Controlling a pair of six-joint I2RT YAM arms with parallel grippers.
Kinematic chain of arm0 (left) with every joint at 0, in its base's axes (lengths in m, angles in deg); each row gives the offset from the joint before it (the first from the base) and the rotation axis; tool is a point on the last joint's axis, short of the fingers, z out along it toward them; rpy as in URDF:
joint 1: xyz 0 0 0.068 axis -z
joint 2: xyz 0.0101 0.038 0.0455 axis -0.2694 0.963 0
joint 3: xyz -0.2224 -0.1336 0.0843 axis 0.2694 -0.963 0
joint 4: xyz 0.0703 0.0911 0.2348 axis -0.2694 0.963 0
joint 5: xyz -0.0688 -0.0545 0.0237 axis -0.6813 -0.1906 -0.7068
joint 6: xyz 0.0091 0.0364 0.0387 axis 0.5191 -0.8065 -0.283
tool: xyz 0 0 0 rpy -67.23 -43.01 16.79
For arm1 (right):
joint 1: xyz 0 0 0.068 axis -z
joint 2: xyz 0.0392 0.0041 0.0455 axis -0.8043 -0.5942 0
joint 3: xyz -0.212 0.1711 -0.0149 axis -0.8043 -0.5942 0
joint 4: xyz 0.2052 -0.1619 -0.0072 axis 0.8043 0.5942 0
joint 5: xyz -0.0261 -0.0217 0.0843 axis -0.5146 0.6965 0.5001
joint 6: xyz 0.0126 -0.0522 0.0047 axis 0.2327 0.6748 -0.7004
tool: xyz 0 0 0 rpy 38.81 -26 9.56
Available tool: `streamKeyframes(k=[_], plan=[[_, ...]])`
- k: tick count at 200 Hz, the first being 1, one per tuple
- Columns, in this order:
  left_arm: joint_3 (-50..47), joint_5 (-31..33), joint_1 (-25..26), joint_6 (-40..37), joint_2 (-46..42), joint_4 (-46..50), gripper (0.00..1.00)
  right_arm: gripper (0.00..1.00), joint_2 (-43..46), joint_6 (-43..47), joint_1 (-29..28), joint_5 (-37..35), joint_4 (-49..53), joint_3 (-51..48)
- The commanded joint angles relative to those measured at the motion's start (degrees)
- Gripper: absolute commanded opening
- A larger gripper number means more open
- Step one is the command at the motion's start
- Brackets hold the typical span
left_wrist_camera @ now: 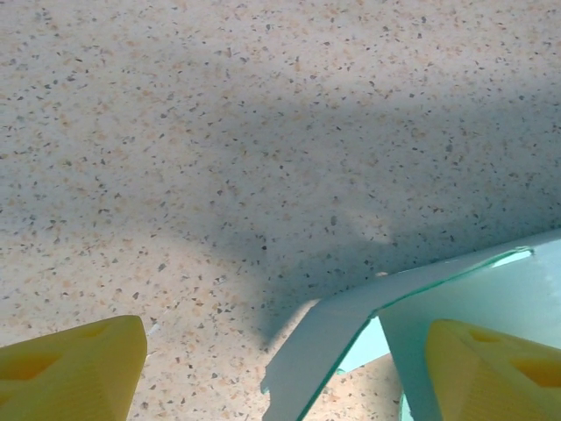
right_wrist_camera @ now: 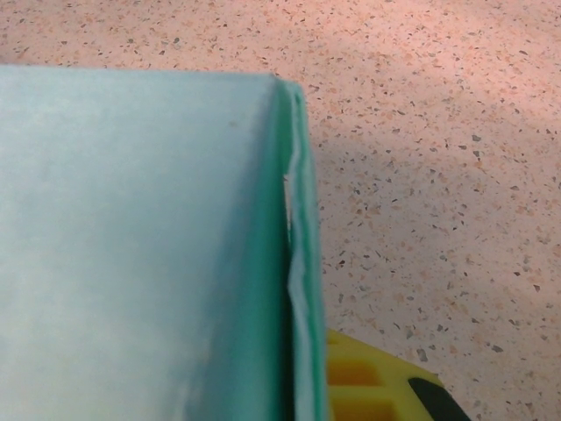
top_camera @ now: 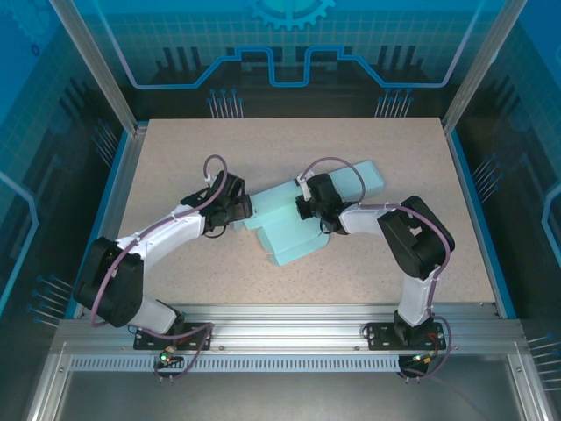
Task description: Fold the paper box
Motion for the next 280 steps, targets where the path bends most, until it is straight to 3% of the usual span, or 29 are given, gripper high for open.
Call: streamKeyframes(k=[1, 42, 111, 148, 177, 207, 235, 280], plan=[[-0.67, 2.42, 0.18, 0.97, -1.42, 1.19, 0.84, 0.06, 0.00, -1.12, -0.82, -0.69, -1.69, -0.09], [-0.73, -0.02, 0.91, 1.25, 0.56, -5.29, 0.84, 0.06, 0.02, -1.44, -1.38, -0.59, -1.78, -0.12], [2.53, 1.70, 3.71, 1.21, 6.16, -6.67, 0.83, 0.06, 0.72, -2.54, -2.56, -0.81, -1.59, -0.42], [-0.06, -1.06, 4.01, 4.23, 6.53, -14.89, 0.77, 0.06, 0.21, -4.29, -3.19, -1.43, -1.66, -0.59], [-0.98, 1.51, 4.86, 5.66, 6.66, -16.29, 0.82, 0.03, 0.48, -9.87, -3.19, -6.37, 2.33, 0.32], [-3.96, 5.13, 4.81, 6.84, 4.76, -17.15, 0.81, 0.03, 1.99, -13.02, -3.19, -4.30, 0.28, -2.04], [-4.60, 4.60, 4.80, 7.11, 5.74, -18.45, 0.82, 0.04, 1.82, -13.68, -3.28, -3.96, -0.29, -2.36], [-4.91, 4.74, 4.80, 6.69, 6.05, -22.63, 0.90, 0.04, 1.71, -13.62, -3.54, -3.62, -0.02, -2.30]])
